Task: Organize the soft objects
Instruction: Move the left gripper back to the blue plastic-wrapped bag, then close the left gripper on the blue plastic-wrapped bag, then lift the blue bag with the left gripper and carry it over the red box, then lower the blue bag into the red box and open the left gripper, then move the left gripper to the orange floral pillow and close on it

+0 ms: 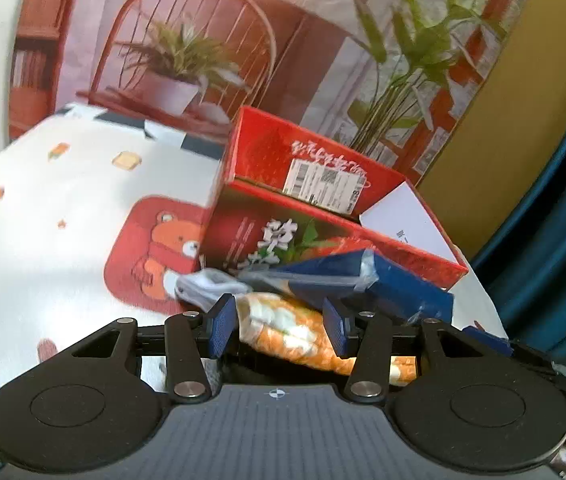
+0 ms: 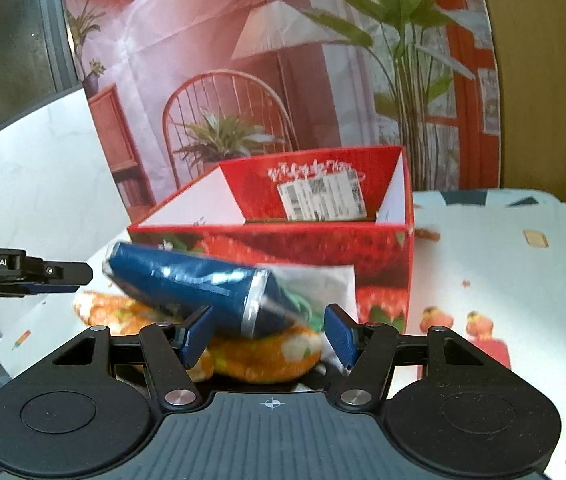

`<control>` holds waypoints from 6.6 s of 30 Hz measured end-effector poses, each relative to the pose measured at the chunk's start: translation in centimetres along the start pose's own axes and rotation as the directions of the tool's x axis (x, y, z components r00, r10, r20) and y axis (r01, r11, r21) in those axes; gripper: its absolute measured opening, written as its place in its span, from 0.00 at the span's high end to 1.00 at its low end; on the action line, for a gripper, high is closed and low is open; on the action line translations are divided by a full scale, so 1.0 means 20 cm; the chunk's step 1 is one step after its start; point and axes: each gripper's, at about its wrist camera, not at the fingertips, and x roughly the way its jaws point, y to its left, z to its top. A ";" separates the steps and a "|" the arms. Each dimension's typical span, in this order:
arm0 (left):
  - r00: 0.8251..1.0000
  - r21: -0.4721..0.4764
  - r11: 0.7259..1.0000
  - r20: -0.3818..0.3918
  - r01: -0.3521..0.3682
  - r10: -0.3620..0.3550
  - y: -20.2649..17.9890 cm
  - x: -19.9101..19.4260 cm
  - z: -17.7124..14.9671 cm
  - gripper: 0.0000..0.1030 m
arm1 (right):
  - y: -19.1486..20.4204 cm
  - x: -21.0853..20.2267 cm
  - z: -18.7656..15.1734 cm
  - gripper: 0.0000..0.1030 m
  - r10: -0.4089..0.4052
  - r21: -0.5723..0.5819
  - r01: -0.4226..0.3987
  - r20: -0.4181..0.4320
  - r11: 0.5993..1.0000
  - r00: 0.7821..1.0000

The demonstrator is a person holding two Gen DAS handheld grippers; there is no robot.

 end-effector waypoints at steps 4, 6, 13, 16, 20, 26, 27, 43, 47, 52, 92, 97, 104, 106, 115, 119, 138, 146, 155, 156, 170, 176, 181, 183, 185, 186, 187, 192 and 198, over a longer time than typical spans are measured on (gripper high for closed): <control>1.000 -0.020 1.000 -0.002 -0.007 0.007 0.01 0.03 0.00 0.51 | 0.01 -0.01 -0.02 0.44 -0.006 0.010 0.006 -0.007 1.000 1.000; 1.000 -0.026 1.000 -0.004 -0.011 0.011 0.01 0.05 0.01 0.51 | 0.01 0.00 -0.03 0.44 -0.018 0.018 0.018 -0.007 1.000 1.000; 1.000 -0.032 0.999 -0.020 -0.011 0.010 0.02 0.06 -0.03 0.51 | 0.02 0.02 -0.02 0.44 -0.011 0.009 0.011 -0.016 1.000 1.000; 1.000 -0.025 1.000 -0.009 -0.008 0.008 0.01 0.05 -0.02 0.51 | 0.01 0.02 -0.03 0.44 -0.012 0.015 0.012 -0.013 1.000 1.000; 1.000 0.000 1.000 0.003 0.010 -0.010 -0.02 0.04 -0.01 0.51 | 0.02 0.04 -0.03 0.44 -0.017 -0.005 0.016 -0.008 1.000 1.000; 0.999 0.110 0.994 0.023 0.019 -0.022 -0.12 0.05 0.01 0.46 | 0.03 0.08 -0.02 0.44 0.008 -0.038 -0.009 -0.012 0.999 1.000; 0.999 0.113 0.993 0.023 0.023 -0.026 -0.13 0.04 0.01 0.46 | 0.03 0.09 -0.02 0.45 0.013 -0.043 -0.014 -0.013 0.999 1.000; 0.990 -0.054 0.988 0.012 0.143 -0.142 -0.14 0.03 0.15 0.41 | 0.06 0.12 0.00 0.48 0.074 -0.045 -0.075 -0.004 0.996 0.997; 0.991 -0.095 0.986 -0.003 0.135 -0.136 -0.15 0.06 0.16 0.41 | 0.04 0.09 0.02 0.47 0.084 -0.013 -0.084 0.013 0.996 0.996; 0.992 -0.089 0.989 0.050 0.116 -0.112 -0.14 0.00 0.19 0.41 | 0.04 0.11 0.02 0.47 0.097 -0.017 -0.097 -0.002 0.995 0.995; 0.984 -0.061 0.984 -0.050 0.168 -0.171 -0.17 0.11 0.24 0.52 | 0.12 0.08 0.19 0.60 0.155 -0.140 -0.148 0.041 0.979 0.987; 0.980 -0.038 0.979 0.004 0.198 -0.198 -0.21 0.02 0.31 0.52 | 0.16 0.01 0.30 0.60 0.170 -0.177 -0.152 0.088 0.972 0.982; 0.972 -0.018 0.974 0.061 0.227 -0.226 -0.26 -0.07 0.38 0.52 | 0.19 -0.07 0.44 0.60 0.185 -0.218 -0.150 0.149 0.964 0.971; 0.970 -0.004 0.973 0.078 0.232 -0.231 -0.28 -0.08 0.41 0.52 | 0.20 -0.09 0.48 0.60 0.189 -0.235 -0.148 0.161 0.961 0.969; 0.958 0.059 0.968 0.140 0.243 -0.249 -0.33 -0.03 0.60 0.52 | 0.22 -0.06 0.65 0.60 0.197 -0.320 -0.119 0.223 0.940 0.955; 0.964 0.043 0.969 0.100 0.243 -0.246 -0.32 0.12 0.69 0.52 | 0.18 0.06 0.73 0.60 0.179 -0.340 -0.104 0.195 0.934 0.964; 0.984 0.014 0.985 -0.052 0.169 -0.168 -0.24 0.70 0.84 0.52 | -0.02 0.67 0.78 0.60 0.108 -0.353 -0.090 0.031 0.931 0.994; 0.983 -0.002 0.991 -0.133 0.131 -0.130 -0.18 0.84 0.80 0.52 | -0.07 0.82 0.76 0.60 0.098 -0.327 -0.114 -0.066 0.938 0.993; 0.978 0.012 0.996 -0.189 0.086 -0.082 -0.13 0.79 0.75 0.50 | -0.07 0.84 0.70 0.59 0.096 -0.328 -0.148 -0.170 0.933 0.981; 0.977 0.012 0.996 -0.197 0.087 -0.083 -0.12 0.78 0.73 0.50 | -0.07 0.83 0.70 0.59 0.091 -0.328 -0.145 -0.173 0.933 0.981; 0.986 0.090 0.992 -0.149 0.085 -0.070 -0.17 0.57 0.67 0.50 | -0.07 0.67 0.64 0.58 0.081 -0.276 -0.127 -0.172 0.953 0.982; 0.992 0.134 0.987 -0.099 0.086 -0.073 -0.20 0.43 0.59 0.50 | -0.08 0.54 0.60 0.58 0.104 -0.196 -0.121 -0.095 0.973 0.990; 0.994 0.130 0.987 -0.073 0.089 -0.080 -0.17 0.30 0.50 0.50 | -0.05 0.39 0.53 0.58 0.111 -0.157 -0.115 -0.031 0.981 0.993; 0.995 0.127 0.988 -0.063 0.081 -0.074 -0.15 0.25 0.45 0.50 | -0.04 0.32 0.50 0.58 0.112 -0.144 -0.112 -0.005 0.983 0.994; 0.996 0.122 0.990 -0.052 0.072 -0.066 -0.14 0.21 0.40 0.50 | -0.03 0.26 0.46 0.58 0.116 -0.121 -0.113 0.017 0.986 0.993; 0.997 0.121 0.990 -0.046 0.067 -0.062 -0.13 0.19 0.37 0.50 | -0.03 0.23 0.44 0.58 0.117 -0.106 -0.114 0.026 0.988 0.993; 0.997 0.122 0.991 -0.043 0.062 -0.057 -0.12 0.17 0.35 0.50 | -0.03 0.21 0.42 0.58 0.117 -0.097 -0.113 0.031 0.989 0.993; 0.999 0.116 0.993 -0.031 0.021 -0.017 -0.10 0.14 0.22 0.50 | -0.01 0.14 0.29 0.58 0.085 -0.076 -0.082 0.033 0.994 0.996; 0.998 0.102 0.995 -0.057 -0.023 0.029 -0.05 0.15 0.08 0.48 | -0.01 0.14 0.10 0.55 0.016 -0.027 -0.016 -0.023 1.000 1.000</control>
